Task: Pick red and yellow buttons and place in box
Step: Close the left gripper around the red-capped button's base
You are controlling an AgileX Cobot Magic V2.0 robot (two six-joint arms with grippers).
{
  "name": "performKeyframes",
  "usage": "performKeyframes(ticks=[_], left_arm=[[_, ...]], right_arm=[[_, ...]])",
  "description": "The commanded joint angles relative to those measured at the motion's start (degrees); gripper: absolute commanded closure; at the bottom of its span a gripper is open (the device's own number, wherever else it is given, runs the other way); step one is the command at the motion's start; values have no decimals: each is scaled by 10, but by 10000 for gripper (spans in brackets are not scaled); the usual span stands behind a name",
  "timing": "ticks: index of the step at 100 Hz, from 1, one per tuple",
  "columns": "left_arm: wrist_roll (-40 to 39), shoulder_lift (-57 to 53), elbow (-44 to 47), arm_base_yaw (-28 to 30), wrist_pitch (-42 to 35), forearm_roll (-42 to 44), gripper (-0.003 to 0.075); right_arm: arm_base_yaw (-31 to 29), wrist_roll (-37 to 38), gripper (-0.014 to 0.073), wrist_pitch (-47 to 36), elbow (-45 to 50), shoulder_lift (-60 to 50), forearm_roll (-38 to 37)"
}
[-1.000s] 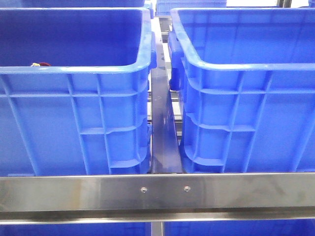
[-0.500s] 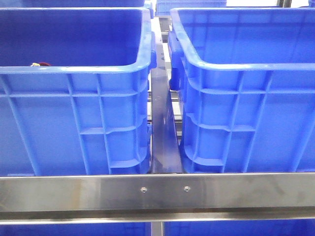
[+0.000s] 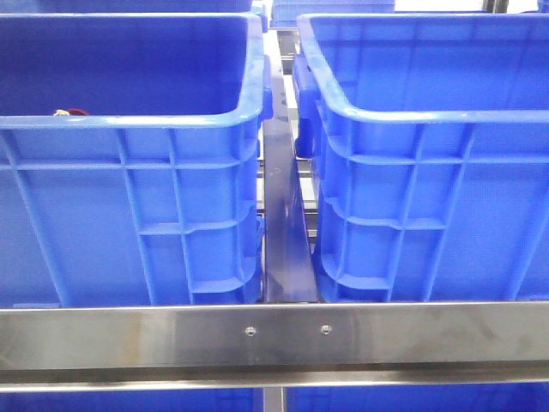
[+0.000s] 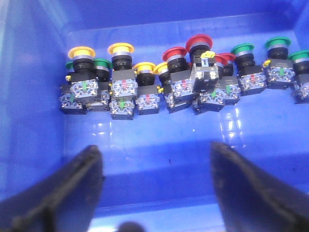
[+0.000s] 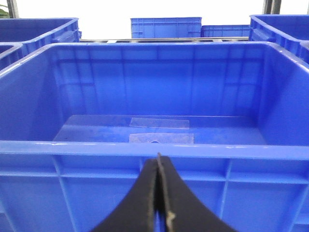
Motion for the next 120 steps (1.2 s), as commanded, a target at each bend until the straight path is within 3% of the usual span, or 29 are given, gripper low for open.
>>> performKeyframes(ticks=[1,23,48,82,120], left_arm=[[0,-1,-21,1,-37,-17,261],[54,49,-46,-1,-34,-108,260],[56,184,-133,-86,-22,-121,260],[-91,360,-266,-160,6,61,260],[-143,407,-283,-158,8,129,260]], right_arm=[[1,1,658,-48,-1,-12,-2],[1,1,658,-48,-1,-12,-2],[1,1,658,-48,-1,-12,-2],[1,1,658,-48,-1,-12,-2],[1,1,658,-48,-1,-12,-2]])
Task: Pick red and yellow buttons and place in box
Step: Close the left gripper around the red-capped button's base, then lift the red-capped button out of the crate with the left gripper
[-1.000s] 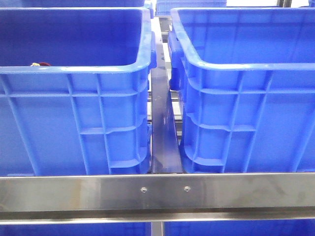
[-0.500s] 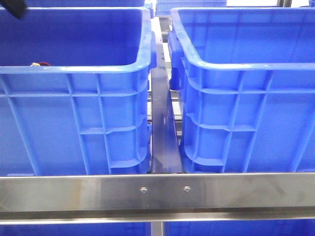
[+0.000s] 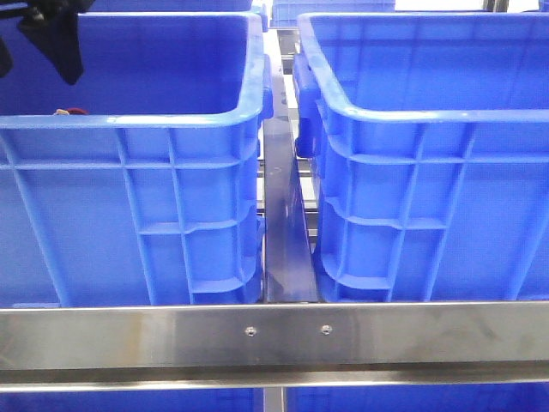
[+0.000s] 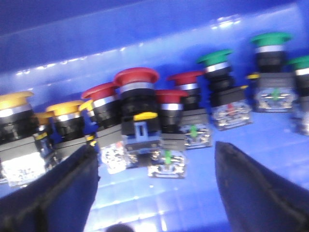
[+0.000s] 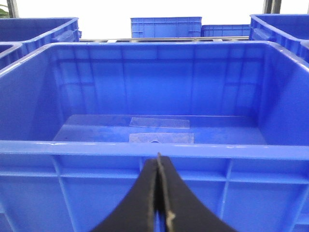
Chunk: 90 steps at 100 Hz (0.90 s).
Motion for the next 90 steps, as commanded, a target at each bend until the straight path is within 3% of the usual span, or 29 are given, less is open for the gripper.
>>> performKeyframes(ticks=[1,78,90], left_arm=[[-10,-10,-19,-3,-23,15,260],[-46,73,-19,-3,-38,48,262],[-49,73,-19,-3,-35,48,329]], right_arm=[[1,1,658,-48,-1,-12,-2],[1,1,658,-48,-1,-12,-2],[1,1,658,-48,-1,-12,-2]])
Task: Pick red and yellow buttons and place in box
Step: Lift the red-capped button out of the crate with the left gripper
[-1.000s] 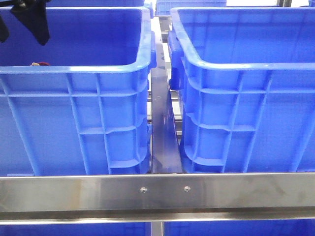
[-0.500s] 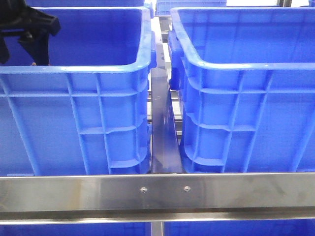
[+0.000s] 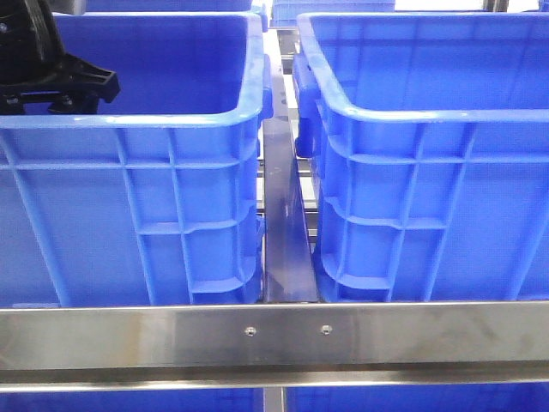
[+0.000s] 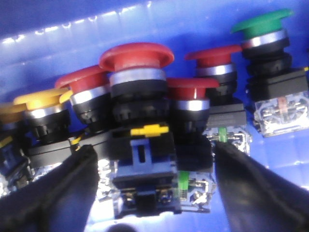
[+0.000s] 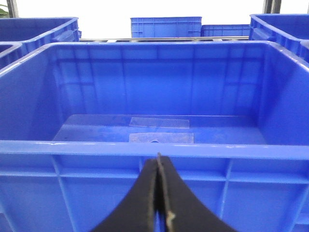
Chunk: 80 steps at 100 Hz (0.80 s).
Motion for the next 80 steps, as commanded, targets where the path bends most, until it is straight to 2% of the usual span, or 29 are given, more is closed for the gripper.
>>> performKeyframes(ticks=[1,7,19,25,54,80], left_arm=[[-9,-25,-19,-3,-17,7,346],[-9,-26,-19,-3,-15,7,432],[-9,-34,-19,-3,-15,8,660],[-9,-39,-19,-3,-15,11,742],[-2,-105,-13,-21,11,14,739],[14,-215,23,-104,12,14,739]], right_arm=[[1,1,658,-48,-1,-12,-2],[1,1,658,-48,-1,-12,-2],[1,1,658,-48,-1,-12,-2],[1,1,658,-48,-1,-12,-2],[1,1,658,-48,-1,-12,-2],[1,1,658,-48,-1,-12,-2]])
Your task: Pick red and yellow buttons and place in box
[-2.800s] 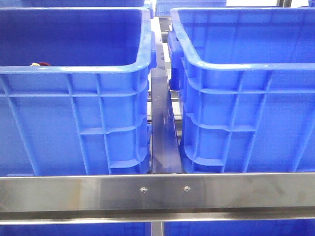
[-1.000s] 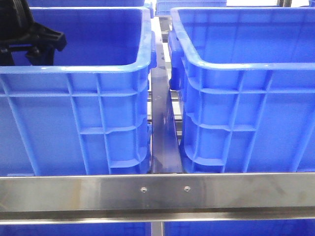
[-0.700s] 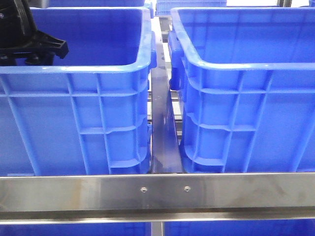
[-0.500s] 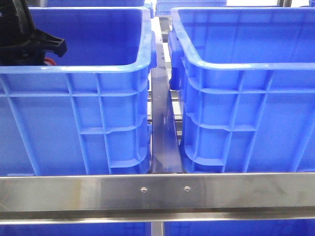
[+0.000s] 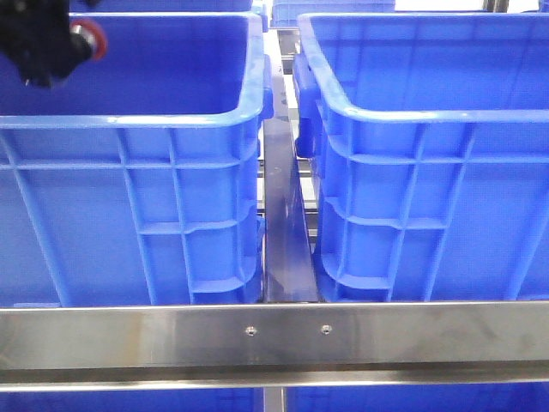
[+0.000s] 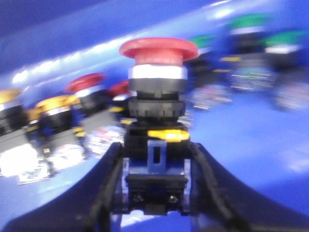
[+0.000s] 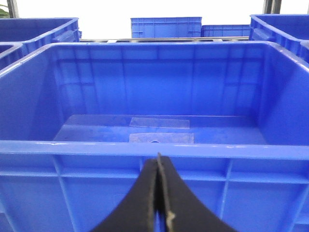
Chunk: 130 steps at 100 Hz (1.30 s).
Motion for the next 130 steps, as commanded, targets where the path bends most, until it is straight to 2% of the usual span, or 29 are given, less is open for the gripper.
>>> performKeyframes(ticks=[1,12,28,59,75,87,101,109,120,130], left_arm=[[6,-63,-4,-34,-20,7,739],[23,-114,3,-77,-20,6,739],[96,-173,7,-149,-22,-41,739],[218,-192,7,-264,-30,-106,739],[236,-190,7,-291,-50,-111,739],[236,-189,7,-291,-51,-112,739],[236,-183,7,-291,-51,-113,739],[236,-176,7,-291,-51,-114,739],[236,-168,7,-291,-51,-115,739],[236,-163,7,-291,-51,-115,739]], right_arm=[[1,1,658,-48,-1,-12,-2],[1,1,658,-48,-1,-12,-2],[1,1,658,-48,-1,-12,-2],[1,1,658,-66,-1,-12,-2],[1,7,658,-83,-3,-12,12],[1,12,646,-27,-34,-12,35],[1,12,531,107,-121,-12,43],[1,12,409,169,-182,-7,45],[1,12,238,218,-253,11,70],[1,12,151,253,-297,44,119]])
